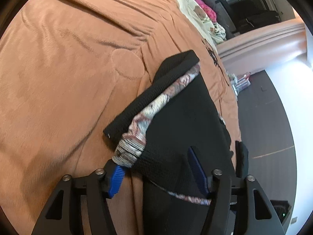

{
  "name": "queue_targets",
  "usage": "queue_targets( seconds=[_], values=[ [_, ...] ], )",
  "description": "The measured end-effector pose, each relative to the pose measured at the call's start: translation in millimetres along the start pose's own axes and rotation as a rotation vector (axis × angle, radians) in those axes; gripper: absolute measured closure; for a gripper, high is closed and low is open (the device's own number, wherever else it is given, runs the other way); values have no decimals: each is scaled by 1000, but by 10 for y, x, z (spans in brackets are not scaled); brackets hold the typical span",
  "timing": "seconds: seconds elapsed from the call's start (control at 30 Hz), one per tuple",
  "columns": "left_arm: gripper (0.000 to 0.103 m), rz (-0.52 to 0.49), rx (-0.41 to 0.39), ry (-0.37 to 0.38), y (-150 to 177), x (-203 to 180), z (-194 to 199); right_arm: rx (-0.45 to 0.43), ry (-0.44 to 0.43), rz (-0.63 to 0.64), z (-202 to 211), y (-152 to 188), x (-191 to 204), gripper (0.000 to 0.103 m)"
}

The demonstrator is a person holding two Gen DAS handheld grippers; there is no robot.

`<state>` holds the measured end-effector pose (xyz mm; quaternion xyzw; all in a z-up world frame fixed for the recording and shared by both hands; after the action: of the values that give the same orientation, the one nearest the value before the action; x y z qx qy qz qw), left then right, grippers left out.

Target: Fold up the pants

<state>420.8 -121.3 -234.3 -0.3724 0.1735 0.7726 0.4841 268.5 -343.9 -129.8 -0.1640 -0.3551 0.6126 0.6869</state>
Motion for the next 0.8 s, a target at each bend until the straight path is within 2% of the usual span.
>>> queue_targets(
  seconds=[0.07, 0.1, 0.13, 0.2, 0.23, 0.37, 0.43, 0.47, 0.53, 0.63, 0.8],
  values=[
    [59, 3, -11, -12, -21, -14, -20, -1, 0, 0, -5, 3, -12, 23],
    [71, 6, -15, -14, -35, -12, -13, -2, 1, 0, -9, 9, -24, 23],
    [78, 9, -17, -8, -40, -13, 3, -1, 6, 0, -13, 19, -36, 23],
    [86, 3, -29, 6, -42, -48, 65, -6, 14, 5, -4, 37, -54, 26],
    [91, -10, -34, 7, -41, -87, 104, -8, 13, 8, 1, 44, -56, 32],
    [92, -91, -69, 38, -45, -428, 269, -1, -2, 24, -16, 90, -66, 50],
    [92, -114, -73, 50, -67, -577, 318, 8, -5, 33, -35, 114, -67, 67],
    [92, -127, -75, 57, -72, -657, 338, 6, -17, 32, -39, 123, -69, 71],
    [92, -154, -81, 62, -80, -793, 356, -2, -29, 31, -35, 127, -75, 85],
    [92, -188, -85, 69, -80, -992, 352, -25, -29, 20, -1, 123, -126, 94],
    [92, -227, -84, 78, -83, -1285, 281, -66, -65, 10, 77, 139, -184, 100]
  ],
)
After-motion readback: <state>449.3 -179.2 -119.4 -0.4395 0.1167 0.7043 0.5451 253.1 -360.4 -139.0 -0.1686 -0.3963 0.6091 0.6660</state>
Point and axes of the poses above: each gripper's, at about its wrist camera, not at the fingertips, and z roughly against the way its jaws point, x to its left, y to its underside, the point moved 5 cm from there along -z, roughly the way its jaws point, and after that the axes turned 15 degrees about z, right-handed, at the moved point
